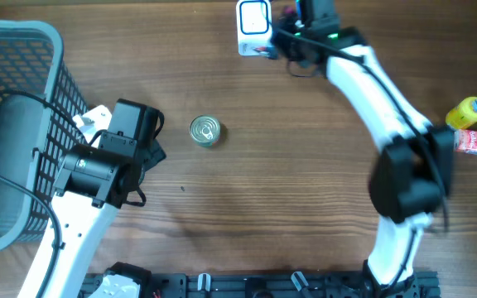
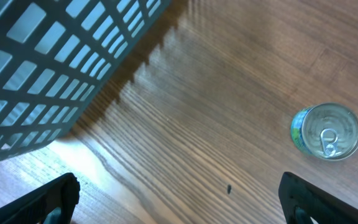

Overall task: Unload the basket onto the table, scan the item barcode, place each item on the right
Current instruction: 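Carry the packet to the right side and release it, then move the right gripper to the tuna tin can and grasp it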

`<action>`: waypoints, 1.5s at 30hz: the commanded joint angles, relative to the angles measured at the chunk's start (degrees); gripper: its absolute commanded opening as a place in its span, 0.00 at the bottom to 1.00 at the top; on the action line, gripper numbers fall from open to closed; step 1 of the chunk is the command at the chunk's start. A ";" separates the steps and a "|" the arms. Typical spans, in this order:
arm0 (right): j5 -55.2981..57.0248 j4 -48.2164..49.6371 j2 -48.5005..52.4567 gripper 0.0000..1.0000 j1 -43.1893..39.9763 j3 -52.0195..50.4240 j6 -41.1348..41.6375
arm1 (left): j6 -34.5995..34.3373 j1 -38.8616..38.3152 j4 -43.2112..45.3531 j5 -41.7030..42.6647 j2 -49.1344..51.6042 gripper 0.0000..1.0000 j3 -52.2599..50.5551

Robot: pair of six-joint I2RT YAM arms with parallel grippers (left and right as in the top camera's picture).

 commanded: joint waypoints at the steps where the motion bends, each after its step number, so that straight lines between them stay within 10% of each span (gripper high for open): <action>1: 23.67 -11.72 -8.35 0.05 -2.03 1.36 -6.08 | -0.76 -0.11 0.81 -1.29 0.00 1.00 0.17; 9: 27.39 -25.33 -9.38 0.04 -13.33 -5.88 -3.19 | -0.74 -0.11 1.25 -1.29 0.00 1.00 0.17; 24: 28.55 -4.31 -9.38 0.06 -38.93 -34.75 -3.15 | -0.74 -0.11 1.31 -1.29 0.00 1.00 0.17; 28: 27.54 -3.45 -9.38 0.76 -40.72 -34.73 -4.98 | -0.72 -0.11 1.22 -1.29 0.00 1.00 0.17; 37: 18.91 -3.15 -15.21 0.98 -38.42 -33.88 -11.63 | -0.70 -0.11 2.99 -0.85 -0.24 1.00 0.17; 45: 13.07 -4.44 -32.09 1.00 -19.06 -33.88 -11.45 | 1.03 -0.17 4.31 0.76 -5.97 1.00 0.20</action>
